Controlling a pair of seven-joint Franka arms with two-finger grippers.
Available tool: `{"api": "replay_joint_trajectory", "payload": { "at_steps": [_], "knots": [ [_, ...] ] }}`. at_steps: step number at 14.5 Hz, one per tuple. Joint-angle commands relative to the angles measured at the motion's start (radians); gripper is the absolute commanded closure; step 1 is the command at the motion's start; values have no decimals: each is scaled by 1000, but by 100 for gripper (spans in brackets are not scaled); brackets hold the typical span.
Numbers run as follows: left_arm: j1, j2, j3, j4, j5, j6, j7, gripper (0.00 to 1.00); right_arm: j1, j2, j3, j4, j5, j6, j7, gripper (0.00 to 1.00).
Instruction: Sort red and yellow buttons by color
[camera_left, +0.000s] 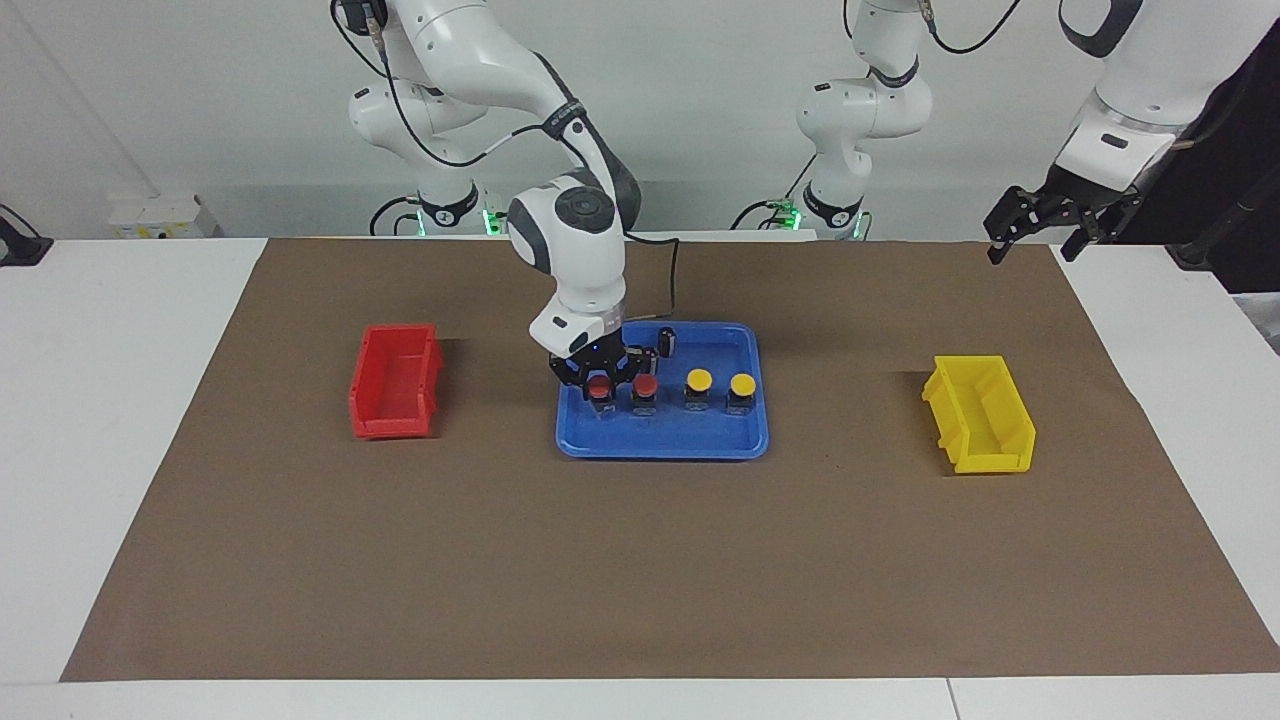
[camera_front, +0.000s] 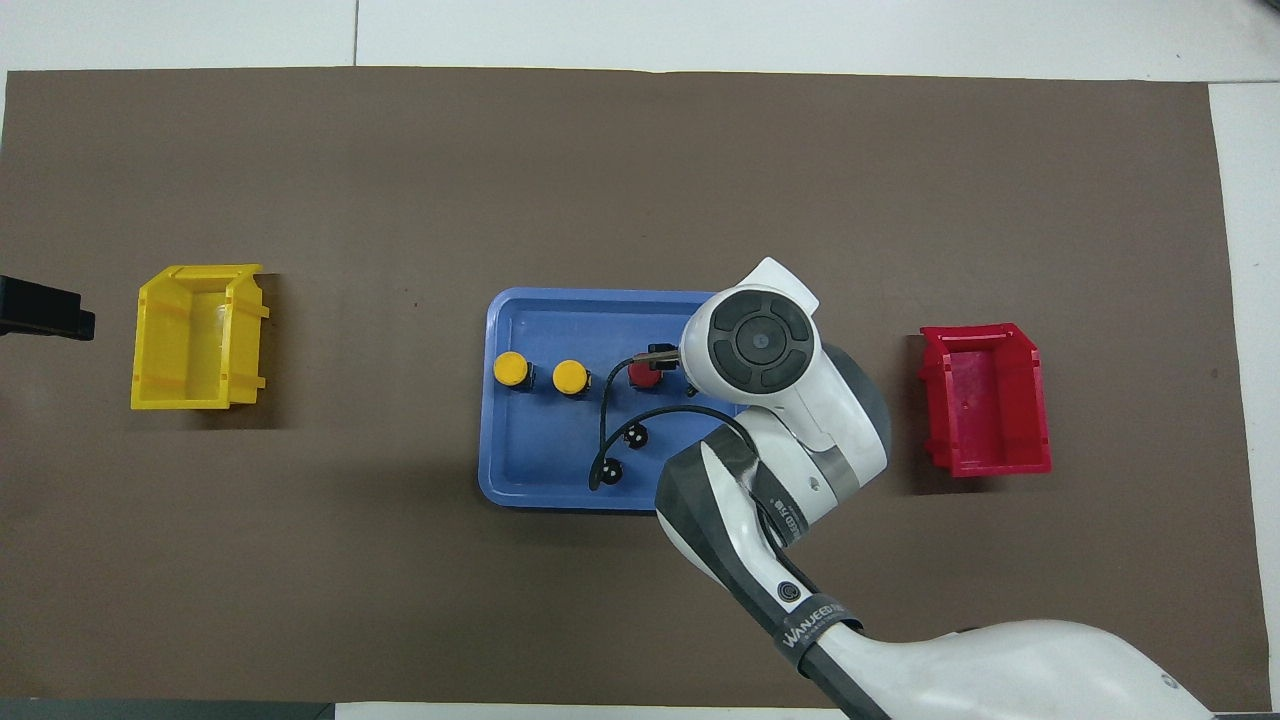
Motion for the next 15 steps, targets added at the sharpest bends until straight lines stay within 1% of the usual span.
{"api": "replay_joint_trajectory", "payload": {
  "at_steps": [1, 2, 4, 5, 6, 7, 8, 9, 11, 13, 15],
  "knots": [
    [-114, -25, -4, -102, -29, 98, -93, 0, -46, -33, 0, 96, 0, -152, -92, 69],
    [-169, -20, -5, -145, -42, 170, -201, 1, -82, -81, 0, 87, 3, -192, -143, 69],
    [-315, 6, -5, -207, -42, 305, -457, 8, -176, -177, 0, 34, 14, -290, -256, 69],
    [-372, 44, -5, -227, -42, 380, -542, 13, -224, -227, 0, -11, 16, -309, -313, 68],
    [-424, 90, -5, -244, -42, 436, -593, 17, -273, -289, 0, -84, 17, -306, -374, 68],
    [-478, 151, -2, -251, -42, 462, -642, 20, -320, -340, 0, -150, 17, -297, -440, 68],
    [-505, 199, -2, -255, -42, 490, -700, 26, -363, -371, -1, -189, 17, -289, -494, 67],
    [-512, 230, -4, -261, -42, 543, -751, 30, -402, -383, -1, -207, 19, -291, -543, 67],
    [-515, 262, -5, -288, -42, 615, -762, 32, -484, -399, -1, -246, 37, -272, -620, 67],
    [-533, 273, -5, -337, -42, 683, -767, 32, -520, -411, -5, -282, 77, -234, -668, 67],
    [-535, 265, -5, -359, -42, 685, -767, 32, -531, -433, -5, -342, 77, -167, -691, 66]
  ]
}}
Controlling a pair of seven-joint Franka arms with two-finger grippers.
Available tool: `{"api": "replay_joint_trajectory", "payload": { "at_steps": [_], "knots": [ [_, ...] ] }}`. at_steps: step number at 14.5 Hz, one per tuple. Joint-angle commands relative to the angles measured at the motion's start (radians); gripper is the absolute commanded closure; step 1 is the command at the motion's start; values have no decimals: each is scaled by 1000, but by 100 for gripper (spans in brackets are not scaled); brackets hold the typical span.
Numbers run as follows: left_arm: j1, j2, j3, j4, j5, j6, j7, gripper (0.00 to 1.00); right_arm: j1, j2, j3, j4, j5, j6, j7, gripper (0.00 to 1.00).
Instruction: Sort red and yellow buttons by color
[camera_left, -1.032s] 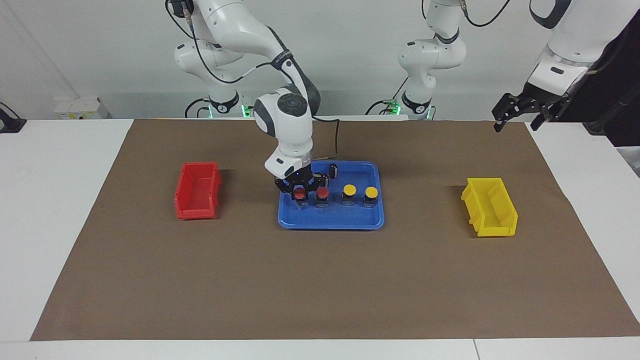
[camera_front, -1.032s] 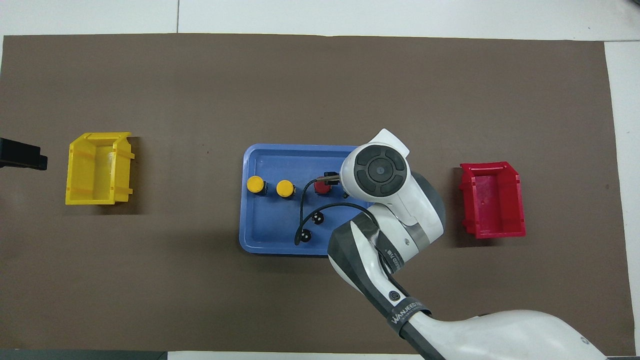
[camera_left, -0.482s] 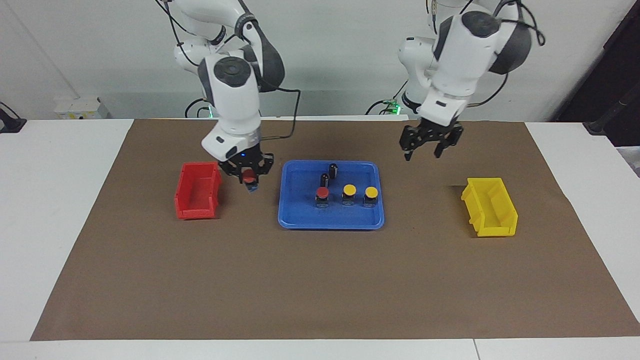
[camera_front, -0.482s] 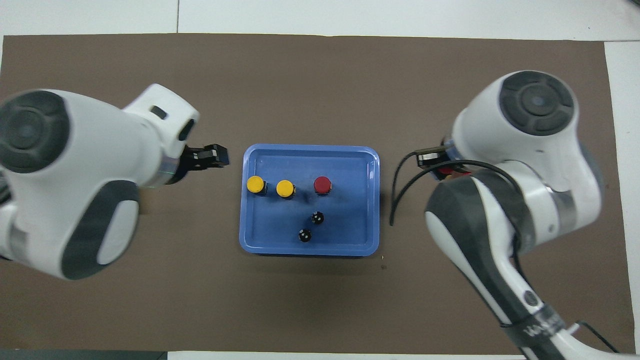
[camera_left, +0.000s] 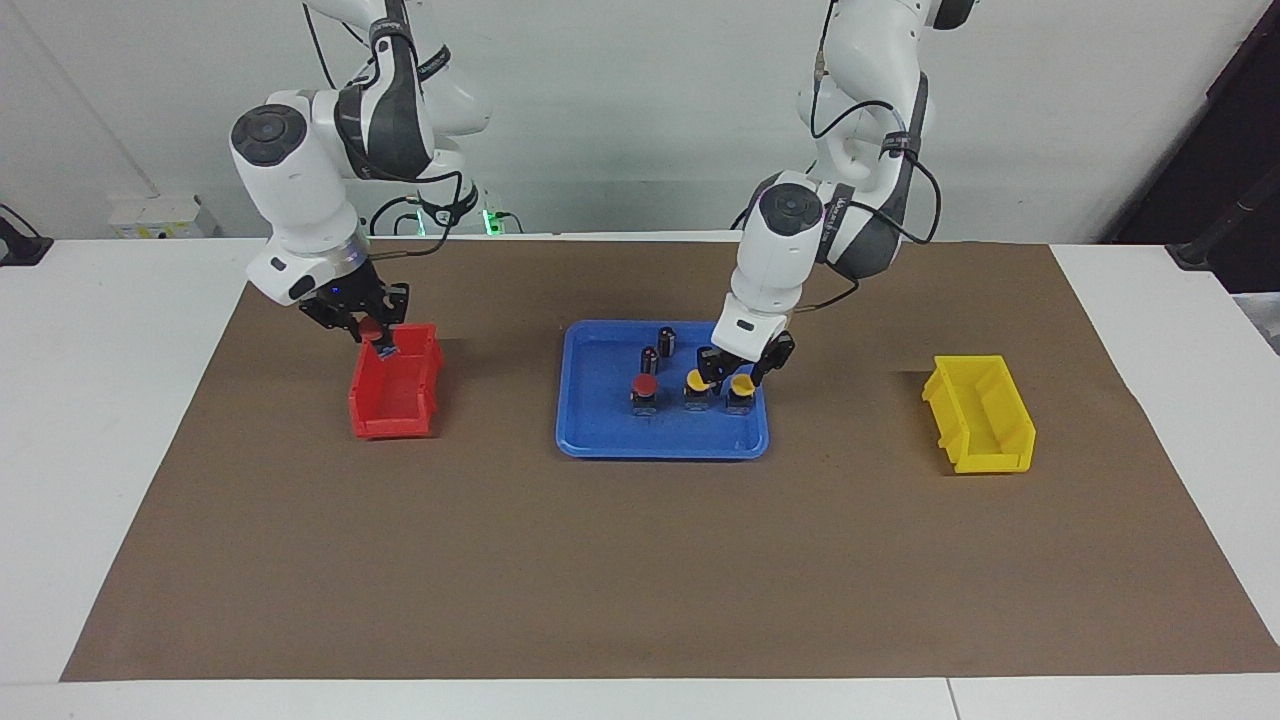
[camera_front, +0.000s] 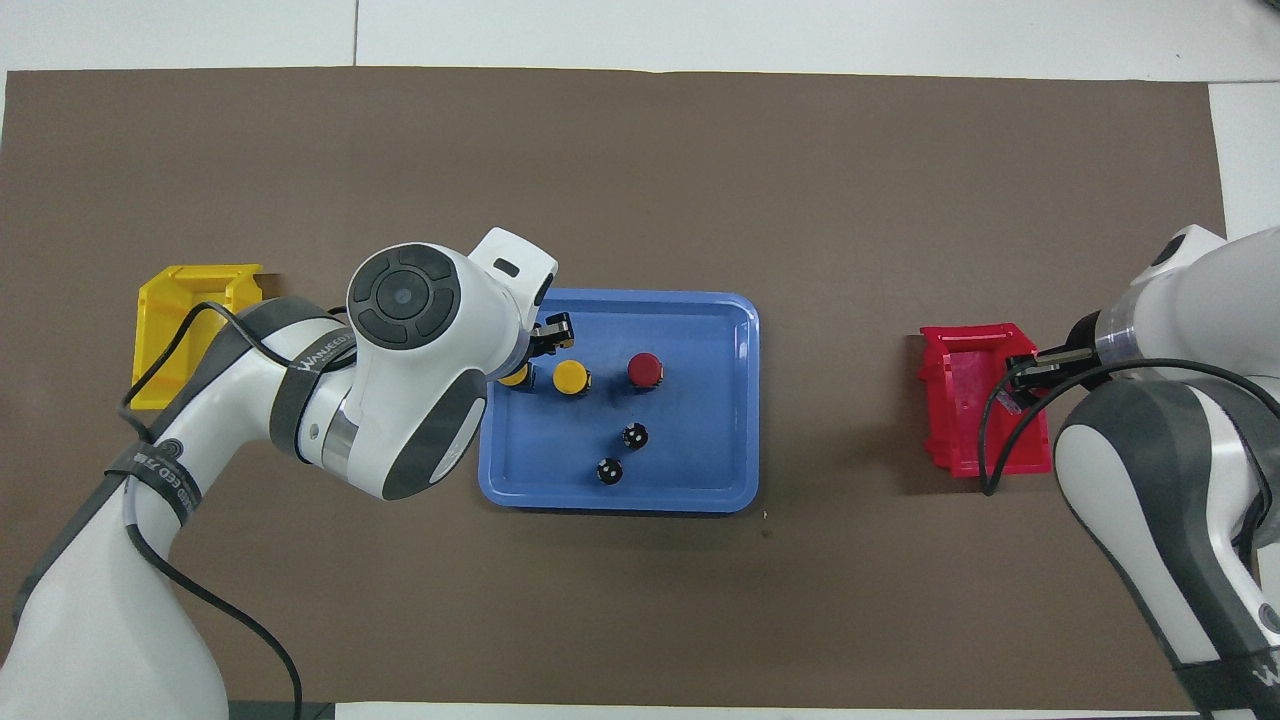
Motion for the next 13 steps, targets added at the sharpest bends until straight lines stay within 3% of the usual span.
{"api": "replay_joint_trajectory", "payload": {
  "at_steps": [1, 5, 13],
  "knots": [
    [-18, -38, 14, -50, -6, 25, -15, 32, -15, -58, 10, -116, 21, 109, -30, 66],
    [-18, -39, 16, -47, -6, -9, -14, 32, -9, -54, 10, -213, 23, 270, -24, 66],
    [-11, -41, 19, -47, -4, -36, -6, 32, -11, -40, 10, -344, 23, 408, -54, 65]
  ]
}}
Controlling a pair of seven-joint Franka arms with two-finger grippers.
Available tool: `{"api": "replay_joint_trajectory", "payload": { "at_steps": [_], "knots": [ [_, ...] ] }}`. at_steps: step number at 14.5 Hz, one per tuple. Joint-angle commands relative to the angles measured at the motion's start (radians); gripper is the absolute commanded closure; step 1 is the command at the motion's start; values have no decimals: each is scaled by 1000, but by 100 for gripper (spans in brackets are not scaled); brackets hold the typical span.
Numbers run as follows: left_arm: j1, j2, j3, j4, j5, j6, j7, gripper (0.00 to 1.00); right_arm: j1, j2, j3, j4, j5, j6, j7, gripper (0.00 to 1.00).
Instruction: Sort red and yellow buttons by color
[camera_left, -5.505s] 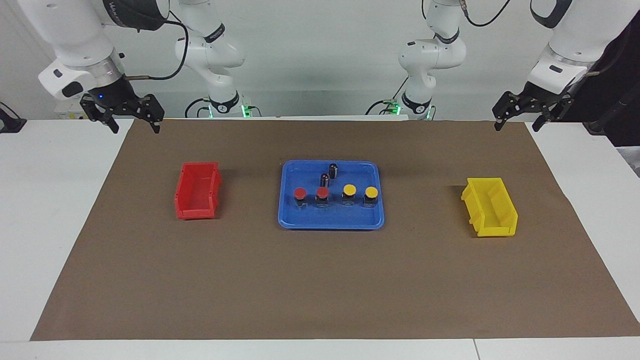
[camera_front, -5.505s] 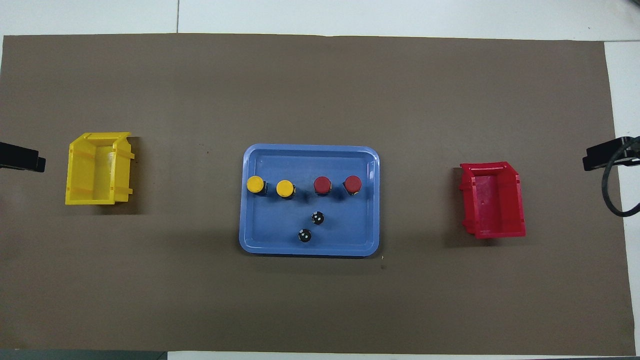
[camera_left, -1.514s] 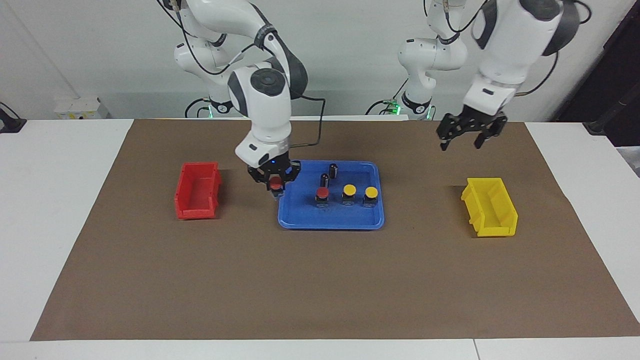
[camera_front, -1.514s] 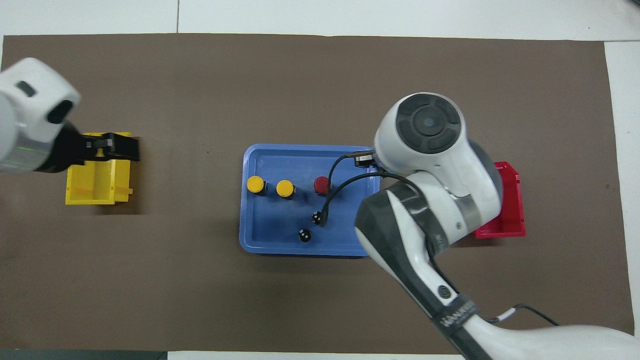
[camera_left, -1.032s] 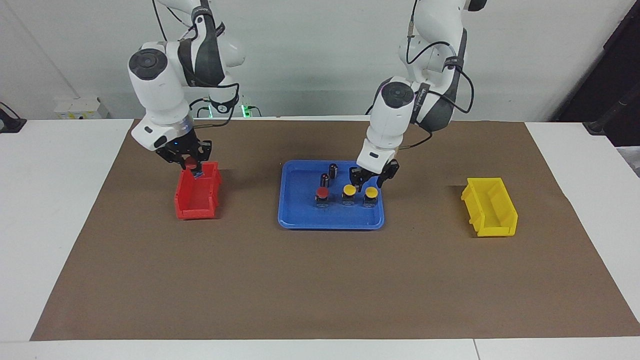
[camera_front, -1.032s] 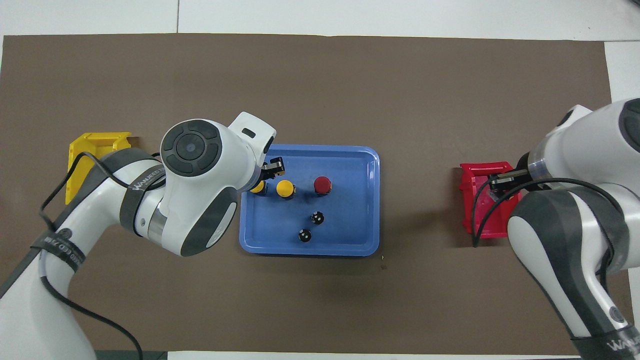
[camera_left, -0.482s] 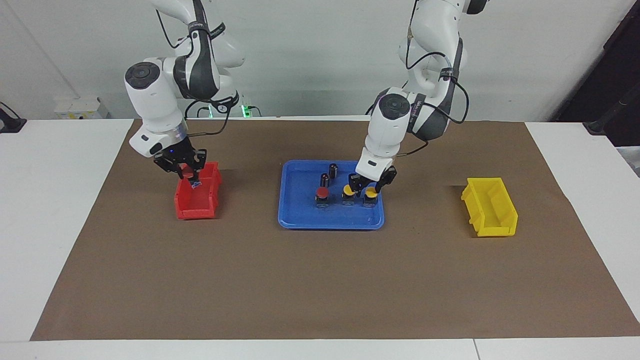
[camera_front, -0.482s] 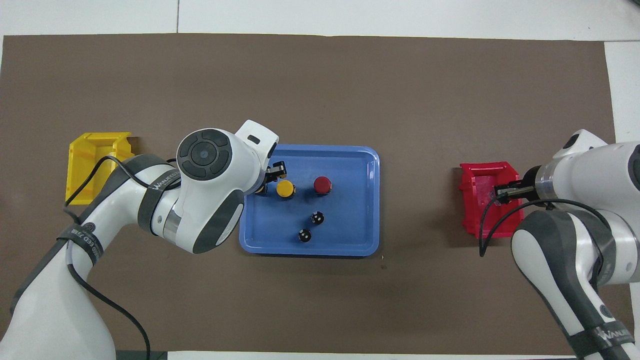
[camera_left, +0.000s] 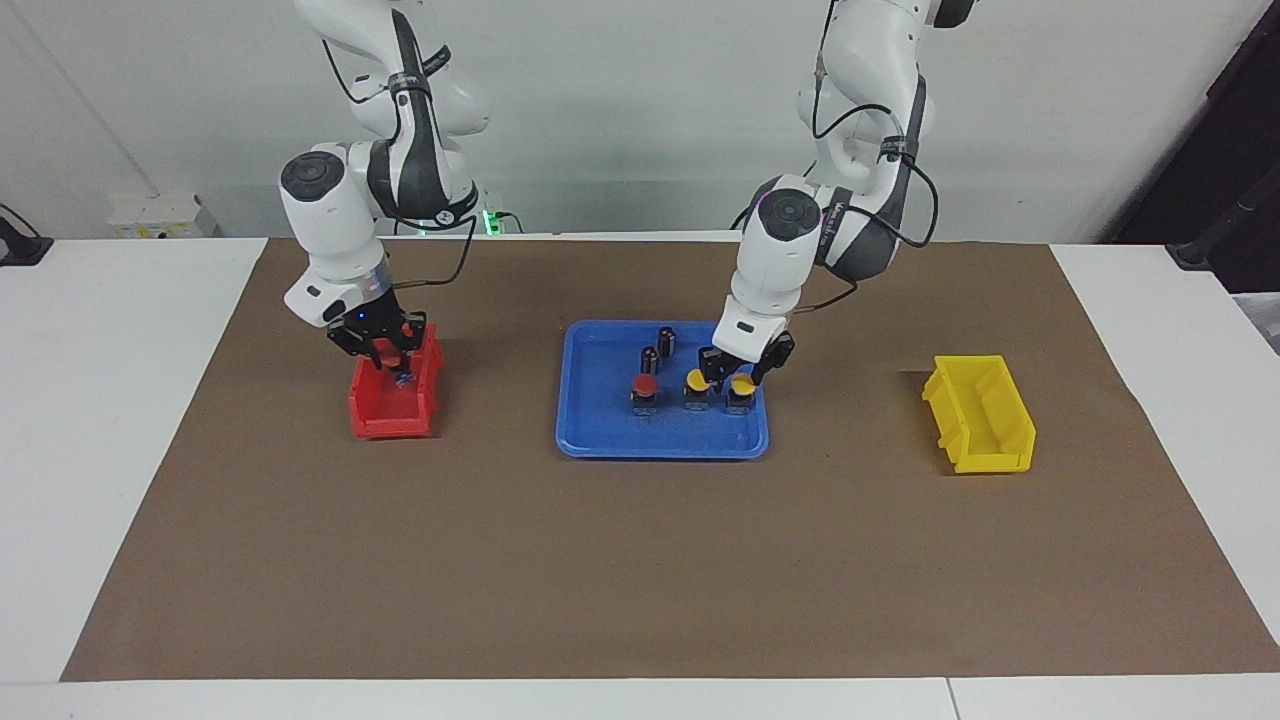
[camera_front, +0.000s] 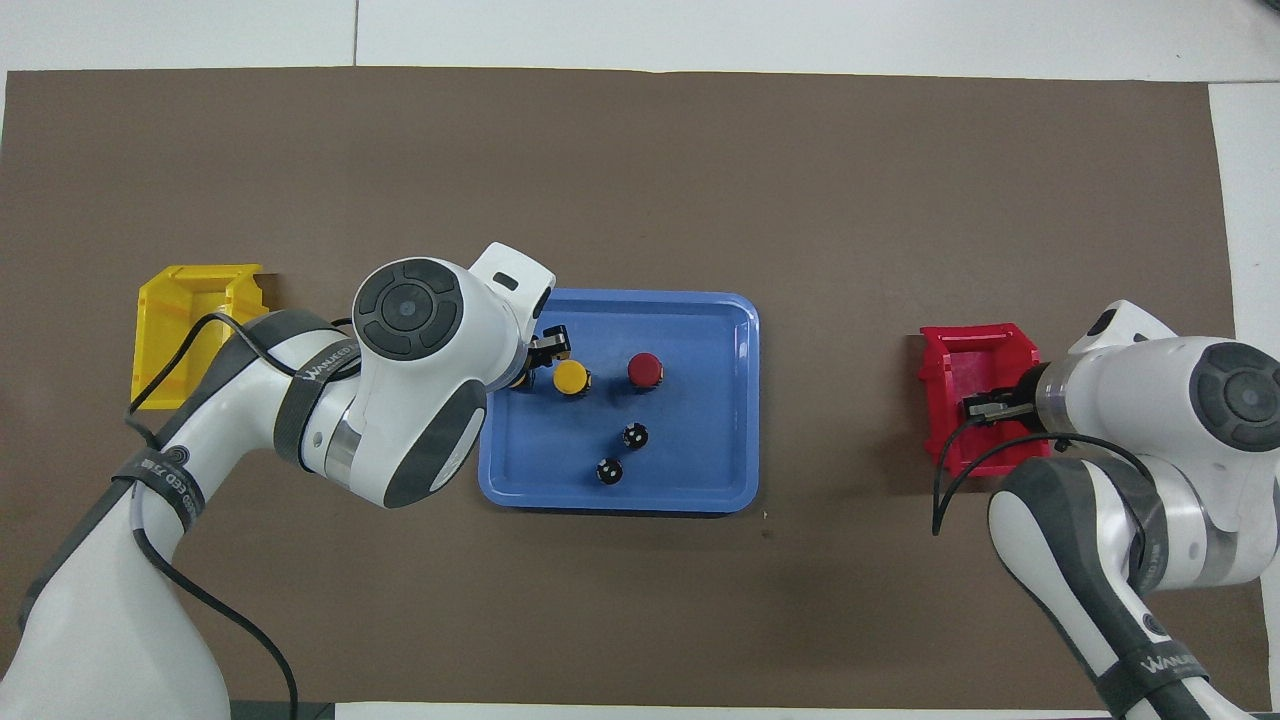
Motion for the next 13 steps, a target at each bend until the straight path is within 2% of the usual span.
{"api": "replay_joint_trajectory", "payload": {
  "at_steps": [1, 3, 5, 7, 9, 13],
  "knots": [
    [-8, -29, 15, -28, -2, -20, -3, 32, -7, -25, 2, -46, 20, 35, -45, 64],
    [-7, -29, 15, -28, -2, -21, -2, 32, -9, -28, 2, -59, 21, 38, -54, 59],
    [-3, -29, 15, -28, 1, -23, -2, 32, -12, -28, 1, -59, 19, 38, -86, 43],
    [-2, -29, 17, -25, 4, -25, -2, 32, -13, -23, 1, -36, 19, 18, -99, 42],
    [-2, -29, 17, -25, 4, -29, -2, 32, -13, 1, 1, 53, 10, -73, -100, 40],
    [-2, -29, 17, -24, 4, -28, -2, 32, 7, 76, 10, 359, 9, -366, -74, 35]
  ]
}}
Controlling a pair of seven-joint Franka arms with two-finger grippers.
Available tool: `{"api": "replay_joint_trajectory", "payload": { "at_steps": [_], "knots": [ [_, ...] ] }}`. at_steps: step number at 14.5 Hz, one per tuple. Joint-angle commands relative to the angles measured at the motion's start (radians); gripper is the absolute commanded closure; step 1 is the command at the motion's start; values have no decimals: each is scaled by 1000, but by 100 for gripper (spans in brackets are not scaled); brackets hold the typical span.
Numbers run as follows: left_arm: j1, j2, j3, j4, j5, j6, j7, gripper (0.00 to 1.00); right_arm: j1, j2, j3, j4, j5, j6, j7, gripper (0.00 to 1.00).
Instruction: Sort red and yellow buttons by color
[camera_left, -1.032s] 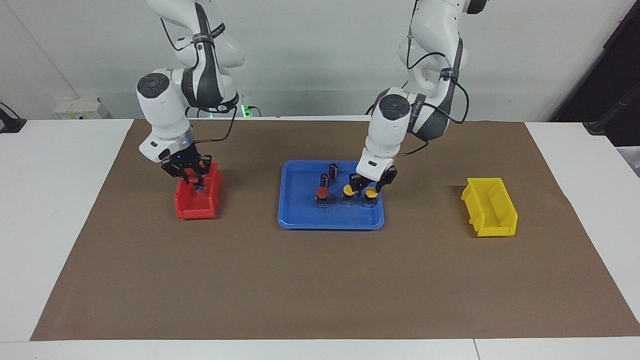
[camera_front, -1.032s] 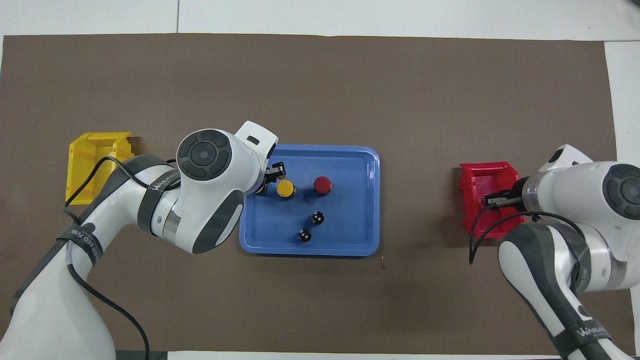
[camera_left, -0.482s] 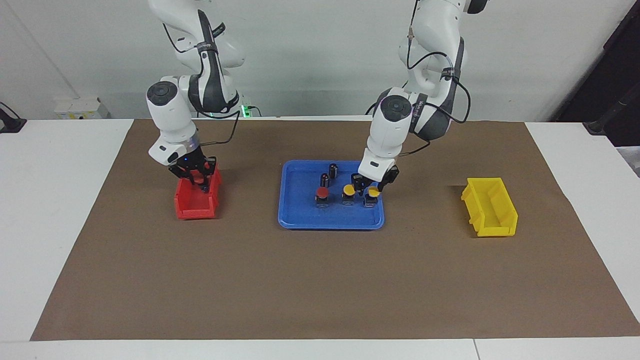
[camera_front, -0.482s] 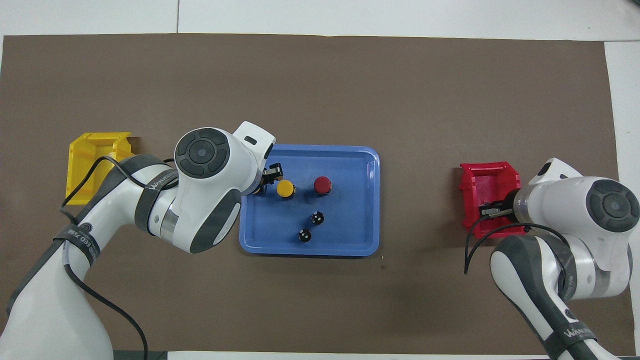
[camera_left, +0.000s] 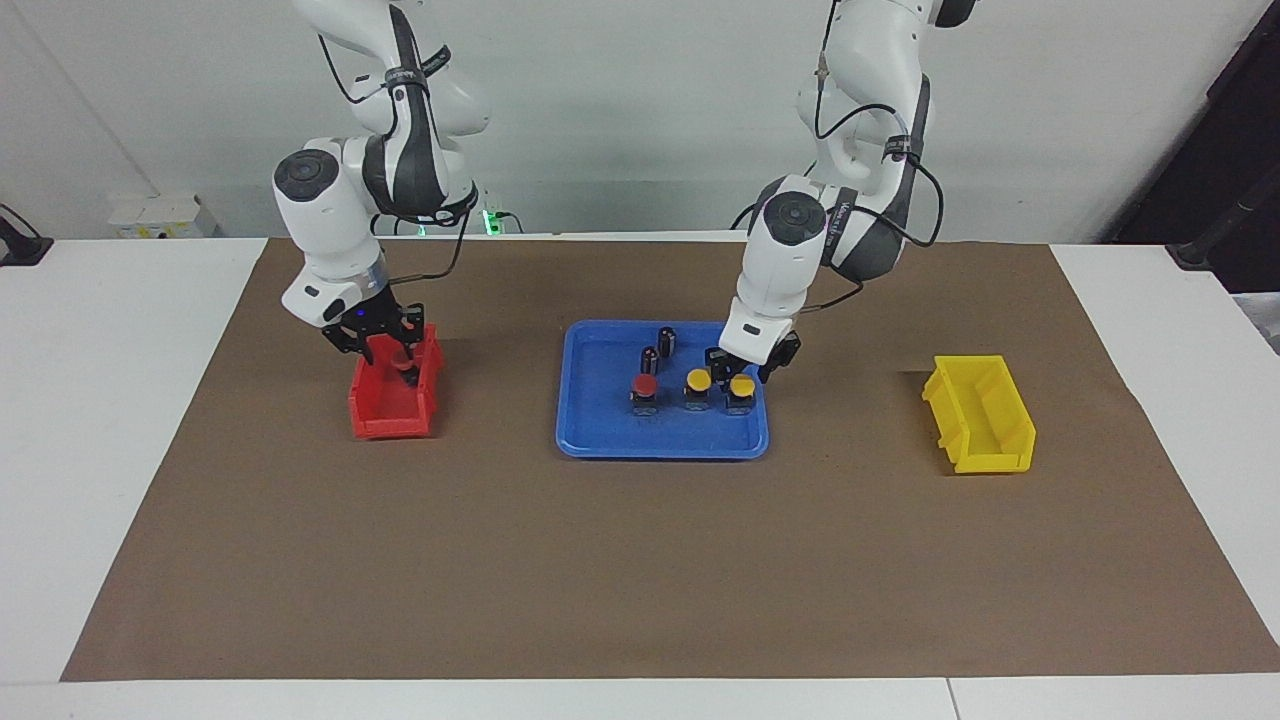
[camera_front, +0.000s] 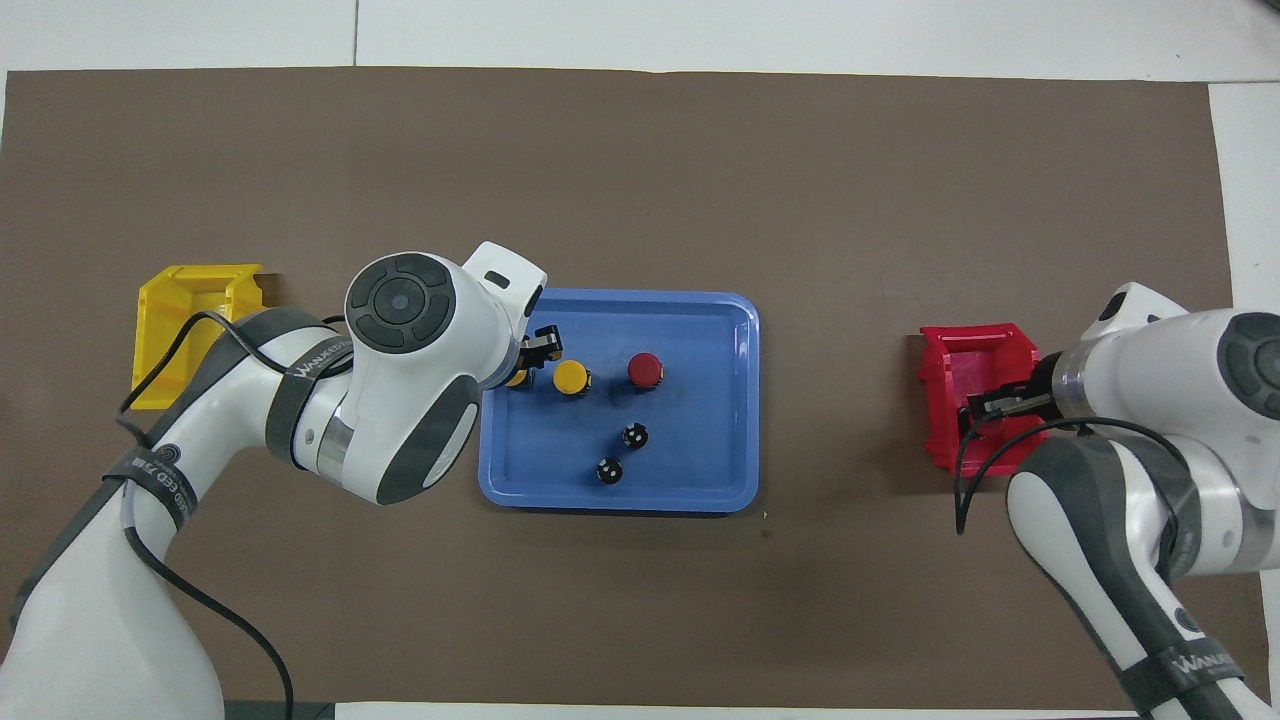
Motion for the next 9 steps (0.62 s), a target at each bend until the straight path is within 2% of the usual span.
{"api": "replay_joint_trajectory", "payload": {
  "at_steps": [1, 3, 5, 6, 7, 9],
  "knots": [
    [-3, -28, 7, -25, 4, -9, 0, 32, 17, 90, 21, 244, 13, -180, 35, 33],
    [-3, -31, 6, -34, 4, -1, 0, 34, 104, 148, 38, 370, 18, -243, 176, 31],
    [-2, -33, 6, -49, 4, 9, 0, 46, 186, 170, 38, 408, 21, -224, 314, 28],
    [1, -34, 6, -59, 4, 24, -2, 61, 218, 178, 40, 409, 23, -195, 383, 28],
    [6, -34, 6, -66, 4, 46, -3, 92, 250, 181, 40, 409, 23, -166, 436, 27],
    [8, -36, 7, -73, 4, 54, -8, 98, 281, 184, 40, 408, 24, -139, 497, 27]
  ]
}}
